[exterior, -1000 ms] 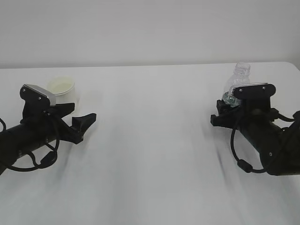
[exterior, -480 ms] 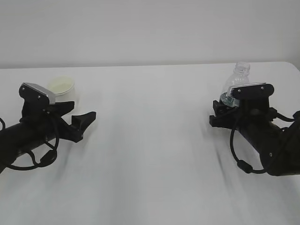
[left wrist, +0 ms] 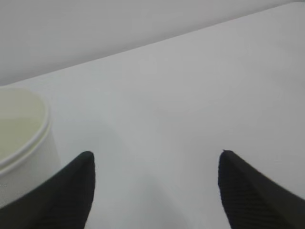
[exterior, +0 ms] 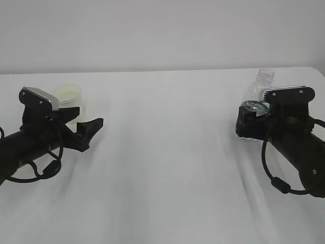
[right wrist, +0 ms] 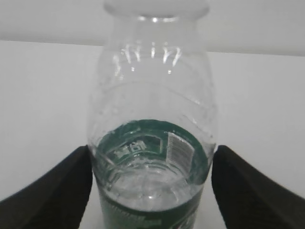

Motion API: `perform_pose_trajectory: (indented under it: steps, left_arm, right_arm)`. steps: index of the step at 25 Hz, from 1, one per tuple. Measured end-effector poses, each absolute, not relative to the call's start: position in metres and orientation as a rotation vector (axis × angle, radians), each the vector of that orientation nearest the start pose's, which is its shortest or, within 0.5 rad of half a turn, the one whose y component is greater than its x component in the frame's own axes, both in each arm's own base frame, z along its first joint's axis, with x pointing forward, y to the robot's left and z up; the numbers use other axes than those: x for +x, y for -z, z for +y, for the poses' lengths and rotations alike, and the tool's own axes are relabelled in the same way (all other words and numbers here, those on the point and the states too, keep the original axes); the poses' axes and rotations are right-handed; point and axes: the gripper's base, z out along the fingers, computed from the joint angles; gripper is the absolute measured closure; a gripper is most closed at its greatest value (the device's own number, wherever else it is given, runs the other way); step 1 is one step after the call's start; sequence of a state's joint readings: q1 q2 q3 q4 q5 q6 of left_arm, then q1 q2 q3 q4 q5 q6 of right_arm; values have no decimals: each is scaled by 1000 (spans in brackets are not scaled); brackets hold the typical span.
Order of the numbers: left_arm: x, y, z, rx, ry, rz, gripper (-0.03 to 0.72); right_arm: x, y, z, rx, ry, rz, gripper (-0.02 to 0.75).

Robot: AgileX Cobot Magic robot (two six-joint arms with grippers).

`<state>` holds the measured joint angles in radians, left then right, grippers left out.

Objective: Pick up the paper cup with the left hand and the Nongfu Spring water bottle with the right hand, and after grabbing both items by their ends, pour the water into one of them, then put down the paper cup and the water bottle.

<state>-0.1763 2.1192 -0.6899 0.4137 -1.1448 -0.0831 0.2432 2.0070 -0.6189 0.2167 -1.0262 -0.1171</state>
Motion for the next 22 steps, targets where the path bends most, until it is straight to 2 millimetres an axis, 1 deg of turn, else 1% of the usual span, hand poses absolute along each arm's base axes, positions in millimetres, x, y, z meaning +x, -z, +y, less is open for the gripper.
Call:
perform_pose_trajectory:
  steps: [5,11,14,22]
  left_arm:
    - [331,-93,-92,503,389,1707,111]
    - [331,-98,-92,497,385,1694,111]
    - [328,-102,-91,485,380,1694,111]
    - [311,-114,-84,438,359,1704,111]
  right_arm:
    - [312,-103,61,-95,-10,1865,143]
    - [303,-101,60,-89,-30,1886,143]
    - [300,-101,60,-97,-35,1892,143]
    - [291,-121,59,-111,-52,1841,143]
